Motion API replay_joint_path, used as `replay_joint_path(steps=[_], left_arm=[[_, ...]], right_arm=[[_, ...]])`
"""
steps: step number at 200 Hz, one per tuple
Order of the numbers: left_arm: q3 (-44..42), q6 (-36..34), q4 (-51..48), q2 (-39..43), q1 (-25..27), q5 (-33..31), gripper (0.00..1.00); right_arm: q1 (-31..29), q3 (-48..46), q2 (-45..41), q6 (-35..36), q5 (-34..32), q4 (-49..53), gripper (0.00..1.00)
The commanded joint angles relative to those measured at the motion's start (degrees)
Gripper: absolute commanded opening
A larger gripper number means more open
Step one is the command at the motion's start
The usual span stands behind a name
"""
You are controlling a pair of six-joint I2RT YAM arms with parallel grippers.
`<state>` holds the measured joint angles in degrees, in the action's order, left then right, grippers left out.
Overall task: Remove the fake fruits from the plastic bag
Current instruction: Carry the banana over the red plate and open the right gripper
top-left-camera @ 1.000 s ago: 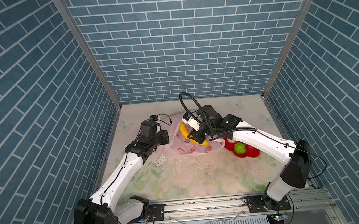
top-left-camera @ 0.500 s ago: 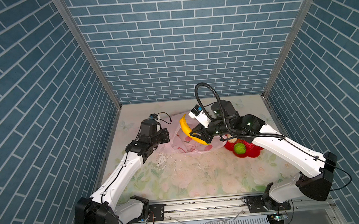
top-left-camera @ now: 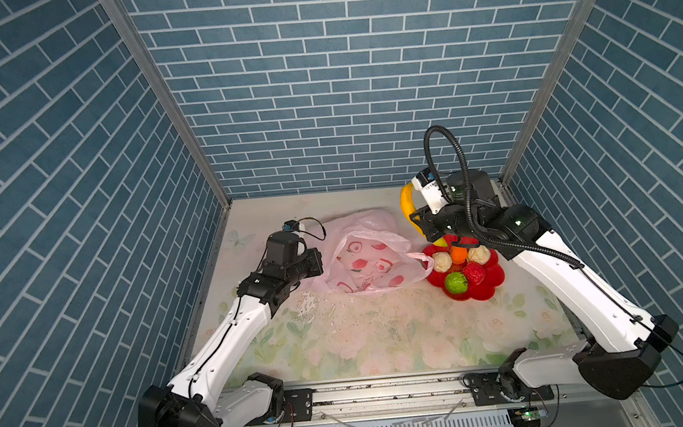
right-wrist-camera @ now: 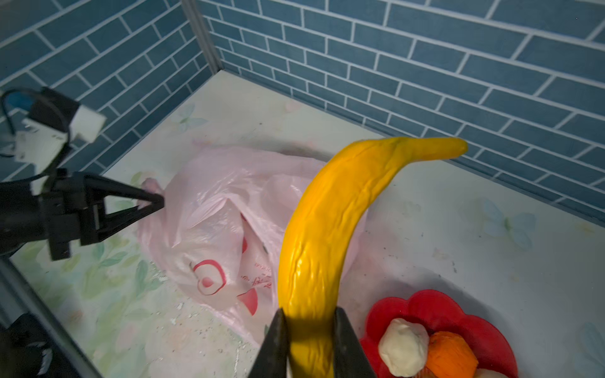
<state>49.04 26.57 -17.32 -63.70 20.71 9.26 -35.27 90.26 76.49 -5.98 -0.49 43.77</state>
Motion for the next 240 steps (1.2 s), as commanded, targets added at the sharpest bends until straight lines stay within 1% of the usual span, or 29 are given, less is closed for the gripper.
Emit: replay_joint_path(steps=[1,25,39,73,129,167,202,240], left_arm=[[-0.54,0.0,-1.26,1.09,0.35,-0.03,0.12],[0.05,-0.59,-2.3,1.48,0.55,0.08,0.12],[0.49,-1.19,-3.3,1.93,0.6,-0.04,0.13],[0.72,-2.21,-5.56,3.18,0.76,-0.38,0.12],[-0.05,-3.01,-8.25,5.81,0.87,-0.92,0.12],[-0.69,-3.22,-8.61,6.48,0.94,-0.69,0.12],[-1.26,-3.26,-8.95,7.02,1.13,-0.51,0.12],[-1.95,-3.17,-9.13,7.5,1.19,-0.6,0.12]], right_arm=[[5.62,-3.15,-0.62,-2.92,-3.26,3.55,0.0],[10.42,-12.32,-1.32,-3.43,-2.8,0.18,0.0],[12.61,-16.76,-1.19,-2.59,-0.18,-1.81,0.0],[16.56,-22.78,1.56,-2.2,0.99,-5.47,0.0],[17.56,-25.26,6.31,-1.58,-1.34,-6.57,0.0],[17.65,-27.0,7.75,-0.93,-4.1,-6.85,0.0],[17.78,-28.14,8.3,-1.26,-4.51,-7.24,0.0],[17.86,-28.49,10.09,-1.59,-6.39,-6.95,0.0]])
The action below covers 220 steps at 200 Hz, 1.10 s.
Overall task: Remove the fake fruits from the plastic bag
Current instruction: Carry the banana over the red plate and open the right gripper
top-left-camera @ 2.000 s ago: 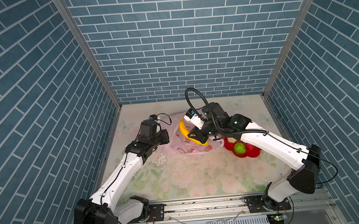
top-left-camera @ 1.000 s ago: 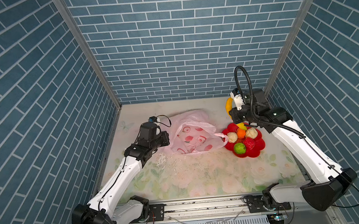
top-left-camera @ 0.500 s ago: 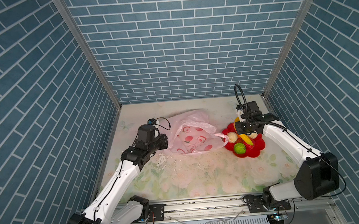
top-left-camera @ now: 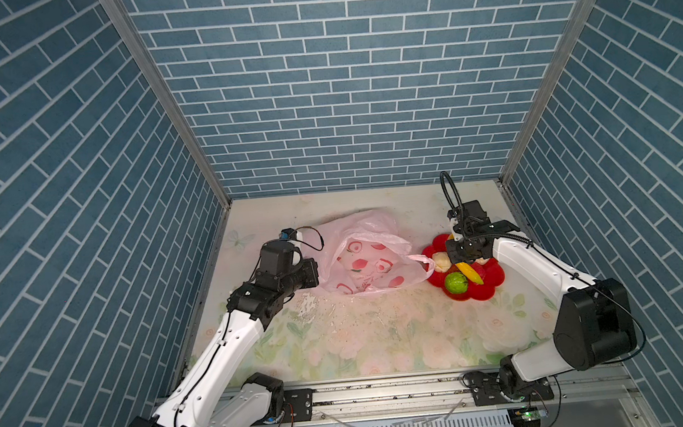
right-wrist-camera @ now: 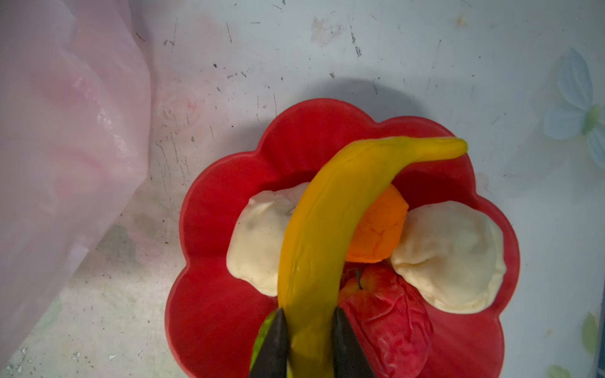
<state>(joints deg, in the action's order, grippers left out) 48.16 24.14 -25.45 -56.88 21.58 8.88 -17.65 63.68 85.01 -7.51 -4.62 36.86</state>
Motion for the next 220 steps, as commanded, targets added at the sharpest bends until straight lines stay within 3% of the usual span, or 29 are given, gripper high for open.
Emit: replay_joint_path(steps=[1,59,94,220], left_arm=[[-1.11,-0.8,-1.0,0.65,0.31,-0.2,0.13],[-1.09,-0.83,-0.36,0.19,0.48,0.03,0.13],[-1.08,-1.07,-0.39,-0.02,0.46,0.07,0.13],[-0.15,-1.73,-0.25,-0.96,0.42,0.38,0.13]], right_arm=[[0.25,-1.9,1.65,-0.06,-2.29,0.0,0.0],[0.23,-2.96,2.0,-0.82,-2.5,-0.3,0.06],[0.25,-3.31,1.87,-1.19,-2.14,-0.26,0.18],[0.16,-3.04,-2.24,-2.59,-2.23,2.17,0.48]])
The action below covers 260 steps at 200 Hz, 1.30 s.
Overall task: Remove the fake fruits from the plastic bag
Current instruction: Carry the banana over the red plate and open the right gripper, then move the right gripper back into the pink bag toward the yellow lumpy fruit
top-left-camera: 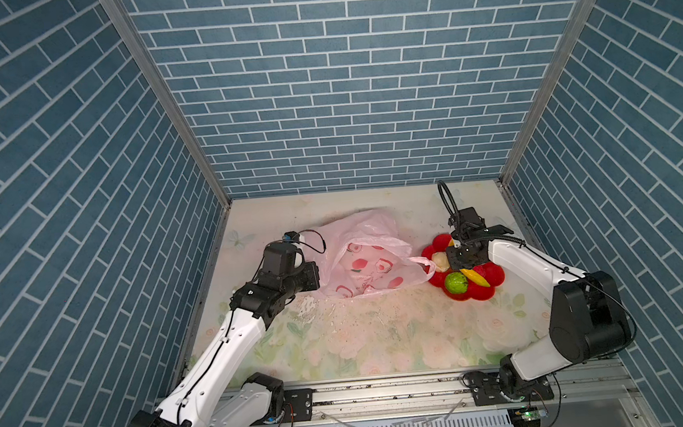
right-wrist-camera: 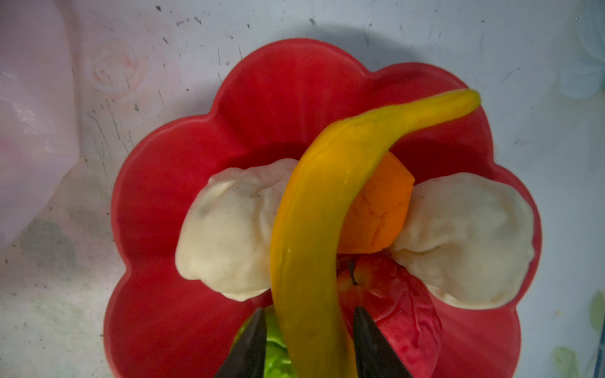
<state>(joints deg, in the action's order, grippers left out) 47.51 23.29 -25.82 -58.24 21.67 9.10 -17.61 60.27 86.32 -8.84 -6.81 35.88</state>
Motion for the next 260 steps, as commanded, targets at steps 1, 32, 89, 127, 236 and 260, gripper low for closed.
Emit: replay_joint_path(steps=[1,32,89,127,236,260], left_arm=[[0.54,-0.88,0.1,0.44,0.31,0.14,0.13],[-0.48,-0.11,-0.8,2.2,0.32,1.81,0.13],[-3.07,0.28,-3.82,5.77,0.3,0.9,0.12],[-3.5,1.3,-3.7,8.22,0.37,-0.23,0.12],[1.55,1.57,-6.13,11.51,0.34,-0.16,0.12],[3.78,0.2,-5.65,11.77,0.36,0.42,0.12]], right_arm=[[0.12,0.46,-3.67,-1.26,0.0,3.28,0.48],[-2.54,4.05,-9.99,-4.16,0.08,8.55,0.5],[-24.87,9.96,-22.72,-14.74,-6.01,8.45,0.4],[-37.41,10.99,-17.08,-17.0,-3.83,-3.65,0.31],[-37.97,14.58,12.71,-22.45,2.44,-21.62,0.2],[-37.14,13.92,15.57,-25.37,1.84,-25.0,0.2]])
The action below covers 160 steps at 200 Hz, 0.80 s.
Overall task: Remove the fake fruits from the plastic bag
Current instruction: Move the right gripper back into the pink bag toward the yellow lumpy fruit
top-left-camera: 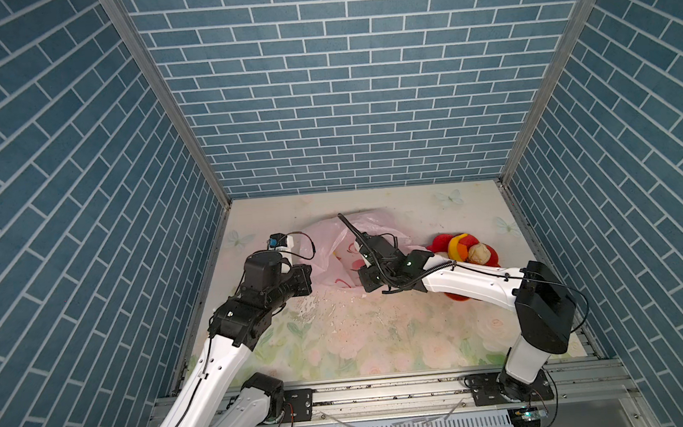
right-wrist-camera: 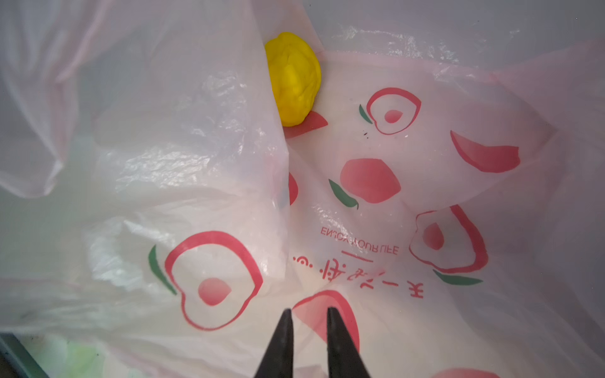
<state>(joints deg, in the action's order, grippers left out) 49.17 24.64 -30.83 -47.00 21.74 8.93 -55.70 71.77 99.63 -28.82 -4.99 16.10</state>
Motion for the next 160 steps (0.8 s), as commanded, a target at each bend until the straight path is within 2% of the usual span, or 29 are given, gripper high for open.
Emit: replay_joint_path(steps=[1,32,83,104,125,160], left_arm=[[2.27,-1.25,-0.64,0.48,0.26,0.67,0.12],[11.17,-4.5,0.69,-4.71,0.22,2.87,0.12],[31.98,-6.8,3.5,-22.29,0.51,13.13,0.12],[37.54,-8.62,1.79,-27.01,2.24,13.94,0.12],[39.16,-10.13,-0.14,-29.06,4.05,14.03,0.12],[34.14,-10.21,-1.11,-26.05,4.63,13.91,0.12]], right_arm=[[0.95,2.51,2.38,-5.43,-0.04,-5.25,0.2],[1.12,4.76,5.68,-6.01,-1.72,-5.8,0.2],[1.91,6.85,6.67,-6.15,-3.62,-5.85,0.19],[2.34,7.18,6.89,-6.33,-3.47,-5.78,0.2],[2.68,7.32,7.28,-6.77,-3.47,-5.8,0.2],[2.85,8.61,9.31,-7.64,-2.56,-5.97,0.25]])
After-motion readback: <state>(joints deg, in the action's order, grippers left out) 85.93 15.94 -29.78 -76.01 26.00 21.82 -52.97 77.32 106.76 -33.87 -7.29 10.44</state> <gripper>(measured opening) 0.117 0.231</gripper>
